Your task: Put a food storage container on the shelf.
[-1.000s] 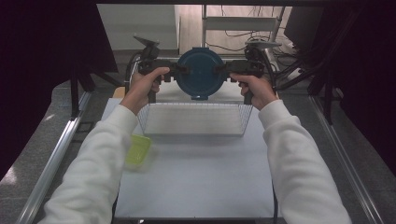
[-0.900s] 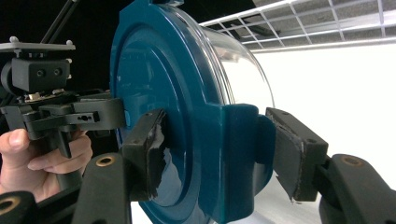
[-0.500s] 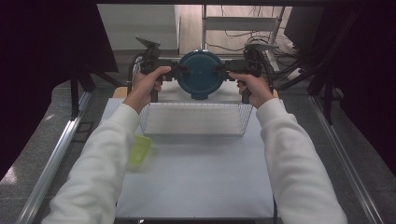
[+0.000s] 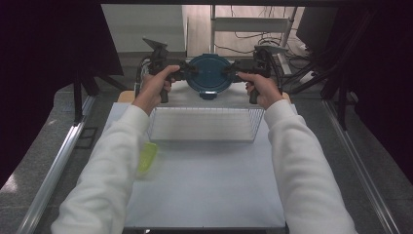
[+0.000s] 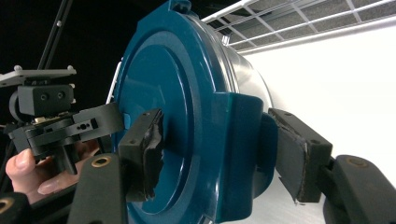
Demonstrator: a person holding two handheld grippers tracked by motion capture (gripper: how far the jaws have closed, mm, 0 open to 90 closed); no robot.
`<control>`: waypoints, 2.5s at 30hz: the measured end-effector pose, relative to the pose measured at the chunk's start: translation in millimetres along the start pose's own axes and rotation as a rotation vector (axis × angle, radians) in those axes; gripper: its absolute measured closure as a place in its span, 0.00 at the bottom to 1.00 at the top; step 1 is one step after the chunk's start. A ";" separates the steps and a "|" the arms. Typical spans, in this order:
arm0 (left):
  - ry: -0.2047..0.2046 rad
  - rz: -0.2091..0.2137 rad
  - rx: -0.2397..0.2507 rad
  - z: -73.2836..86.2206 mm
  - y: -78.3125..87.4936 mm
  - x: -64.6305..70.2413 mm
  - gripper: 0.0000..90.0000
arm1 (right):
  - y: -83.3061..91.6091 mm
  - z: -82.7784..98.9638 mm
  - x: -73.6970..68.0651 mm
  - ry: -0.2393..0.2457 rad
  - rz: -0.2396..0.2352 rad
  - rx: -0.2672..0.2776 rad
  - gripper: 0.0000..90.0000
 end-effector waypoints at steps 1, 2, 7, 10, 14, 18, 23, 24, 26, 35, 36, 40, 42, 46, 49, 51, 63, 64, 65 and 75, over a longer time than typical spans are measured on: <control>0.005 0.002 0.001 -0.4 -0.5 -0.9 0.42 | -1.1 -0.9 1.2 -0.009 0.000 0.002 0.42; 0.014 0.004 0.002 -0.9 -1.1 -1.9 0.42 | -1.7 -1.5 1.8 -0.015 0.000 0.002 0.42; 0.025 0.009 -0.008 -0.6 -5.4 -6.5 0.40 | -6.2 -3.6 7.1 -0.049 -0.003 0.005 0.41; 0.028 0.017 -0.004 -0.4 -6.0 -8.3 0.39 | -8.4 -4.4 8.9 -0.053 -0.003 0.008 0.41; 0.026 0.019 -0.001 -0.6 -6.2 -8.5 0.39 | -8.5 -4.4 9.0 -0.053 -0.003 0.011 0.41; 0.025 0.015 0.008 -1.0 -6.9 -8.5 0.39 | -9.1 -4.4 8.8 -0.042 -0.003 0.022 0.39; -0.021 -0.017 0.047 -1.3 -8.4 -2.6 0.29 | -12.7 -1.7 0.7 0.033 -0.007 0.052 0.18; -0.025 -0.016 0.049 -1.1 -8.3 -1.1 0.25 | -12.7 -0.7 -0.5 0.052 0.000 0.056 0.14; -0.046 -0.032 0.060 -1.1 -6.5 0.6 0.21 | -10.1 -0.9 -3.3 0.096 0.012 0.093 0.10; -0.158 -0.075 0.123 3.5 16.1 15.1 0.18 | 18.6 2.2 -16.2 0.299 0.114 0.180 0.07; -0.179 -0.091 0.124 6.4 19.3 16.5 0.18 | 25.0 6.3 -16.4 0.325 0.114 0.183 0.08; -0.262 -0.138 0.136 26.5 31.9 20.7 0.20 | 38.8 21.9 -14.2 0.446 0.152 0.174 0.11; -0.296 -0.131 0.126 41.4 38.2 23.0 0.21 | 42.7 27.2 -13.5 0.464 0.142 0.171 0.12; -0.356 -0.082 0.111 72.1 50.1 31.3 0.23 | 60.8 59.6 -7.4 0.528 0.087 0.158 0.20; -0.390 -0.064 0.117 92.6 57.7 35.6 0.24 | 66.4 73.6 -5.9 0.543 0.051 0.157 0.22; -0.411 -0.063 0.110 107.1 60.0 36.2 0.24 | 70.3 87.2 -3.0 0.573 0.052 0.153 0.23; -0.516 -0.082 0.059 185.6 65.5 26.5 0.25 | 84.7 173.9 9.1 0.683 0.059 0.130 0.25; -0.521 -0.077 0.051 194.4 66.8 25.3 0.25 | 85.9 182.2 12.8 0.681 0.058 0.128 0.25; -0.524 -0.072 0.046 203.1 68.0 23.5 0.25 | 87.6 190.3 17.1 0.686 0.061 0.123 0.25; -0.588 -0.155 -0.046 272.4 70.0 -3.4 0.25 | 100.3 247.0 68.6 0.664 0.133 0.094 0.26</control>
Point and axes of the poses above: each handheld gripper's, and its own axes: y roughly backward along the jaws, z roughly out of its underside, x roughly to its right, the point moved 8 cm from there along -y, roughly forward along the jaws, and after that the axes turned 2 degrees about -y, right-handed, at the moved point
